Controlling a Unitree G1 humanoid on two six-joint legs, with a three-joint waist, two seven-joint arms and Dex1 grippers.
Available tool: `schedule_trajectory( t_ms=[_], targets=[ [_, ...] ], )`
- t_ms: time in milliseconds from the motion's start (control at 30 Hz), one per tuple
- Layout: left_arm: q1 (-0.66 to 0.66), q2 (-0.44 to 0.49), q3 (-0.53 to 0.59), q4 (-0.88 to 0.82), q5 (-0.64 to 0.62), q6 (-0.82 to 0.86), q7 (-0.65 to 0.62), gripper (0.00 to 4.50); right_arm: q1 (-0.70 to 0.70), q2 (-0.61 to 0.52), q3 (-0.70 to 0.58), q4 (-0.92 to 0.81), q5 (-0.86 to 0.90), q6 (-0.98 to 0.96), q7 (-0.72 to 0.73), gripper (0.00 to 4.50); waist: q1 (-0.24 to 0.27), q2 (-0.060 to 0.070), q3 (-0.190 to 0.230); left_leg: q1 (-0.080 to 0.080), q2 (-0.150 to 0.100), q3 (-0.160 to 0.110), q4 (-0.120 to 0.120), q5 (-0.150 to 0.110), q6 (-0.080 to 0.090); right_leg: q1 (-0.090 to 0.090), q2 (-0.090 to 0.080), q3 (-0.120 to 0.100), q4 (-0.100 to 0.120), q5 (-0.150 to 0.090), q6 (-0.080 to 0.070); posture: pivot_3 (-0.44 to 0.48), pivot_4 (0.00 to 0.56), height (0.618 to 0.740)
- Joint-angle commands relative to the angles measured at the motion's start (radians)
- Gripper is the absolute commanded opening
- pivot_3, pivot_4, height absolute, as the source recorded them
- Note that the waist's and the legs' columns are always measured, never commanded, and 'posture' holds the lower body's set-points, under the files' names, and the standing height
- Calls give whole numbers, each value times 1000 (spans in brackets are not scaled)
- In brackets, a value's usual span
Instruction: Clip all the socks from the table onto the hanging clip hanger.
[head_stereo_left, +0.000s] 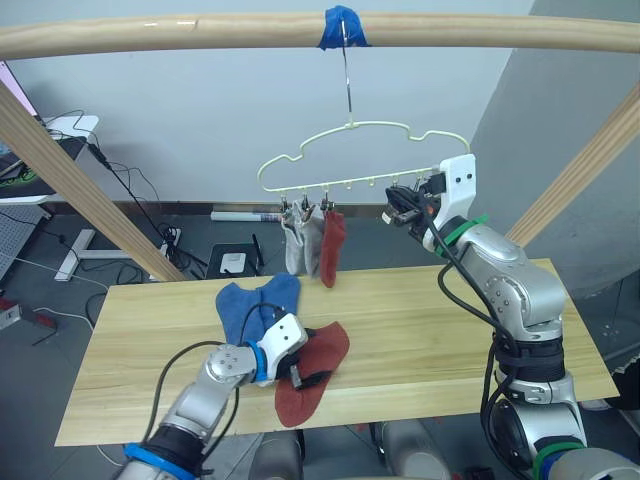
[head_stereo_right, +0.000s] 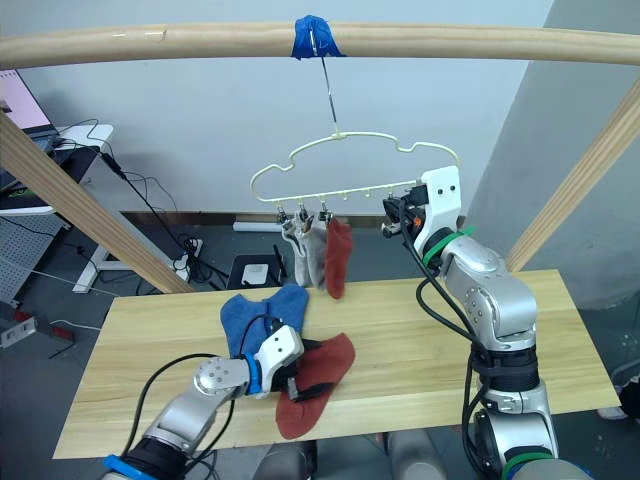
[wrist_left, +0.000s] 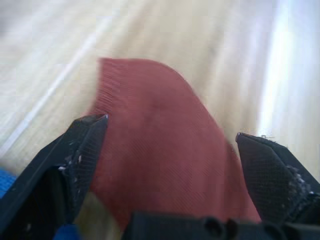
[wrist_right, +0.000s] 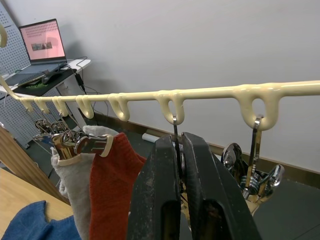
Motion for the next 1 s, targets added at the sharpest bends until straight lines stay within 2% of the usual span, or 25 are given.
schedule_trajectory(
  t_ms=[33, 267, 533, 633, 800, 867, 1000],
  targets=[
    [0, -12, 8, -48, 53, 20, 101, 4473, -5, -6, -7, -13, -1, -5, -5, 0, -2, 0, 0, 0, 0, 0, 0, 0, 0, 0, 0, 0, 1, 0, 0, -175, 206, 740],
    [-24, -34, -35, 14, 109, 12, 162, 4473, -5, -9, -12, -6, -2, -8, -11, 0, -3, 0, 0, 1, 0, 0, 1, 0, 0, 0, 0, 0, 1, 0, 0, -177, 208, 740],
    [-74, -83, -72, 127, 113, 17, 148, 4473, -4, -10, -15, -10, -2, -6, -18, 0, -3, 1, 0, 1, -1, 0, 1, 0, 0, 1, 0, 0, 1, 0, 0, -186, 209, 740],
    [-87, -84, -82, 147, 114, 25, 128, 3983, -8, -9, -15, -8, -3, -7, -20, 0, -3, 2, -1, 1, -1, 0, 1, 0, 0, 1, 0, 0, 1, 0, 0, -191, 208, 740],
    [-96, -83, -86, 151, 105, 34, 97, 2642, -10, -10, -20, -7, -2, -8, -23, 0, -3, 2, -1, 1, -1, 0, 2, 0, 0, 2, 0, 0, 1, 1, 1, -195, 207, 740],
    [-98, -80, -86, 148, 101, 37, 87, 2272, -10, -11, -22, -6, -2, -9, -25, 0, -3, 2, -1, 2, -1, 0, 2, 1, 1, 2, 0, 0, 2, 1, 1, -196, 207, 740],
    [-100, -74, -84, 139, 94, 26, 68, 1831, -10, -9, -21, -4, -4, -12, -27, 0, -7, 2, -1, 2, -1, 0, 1, 1, 1, 1, 0, 0, 2, 1, 1, -196, 207, 740]
  ],
)
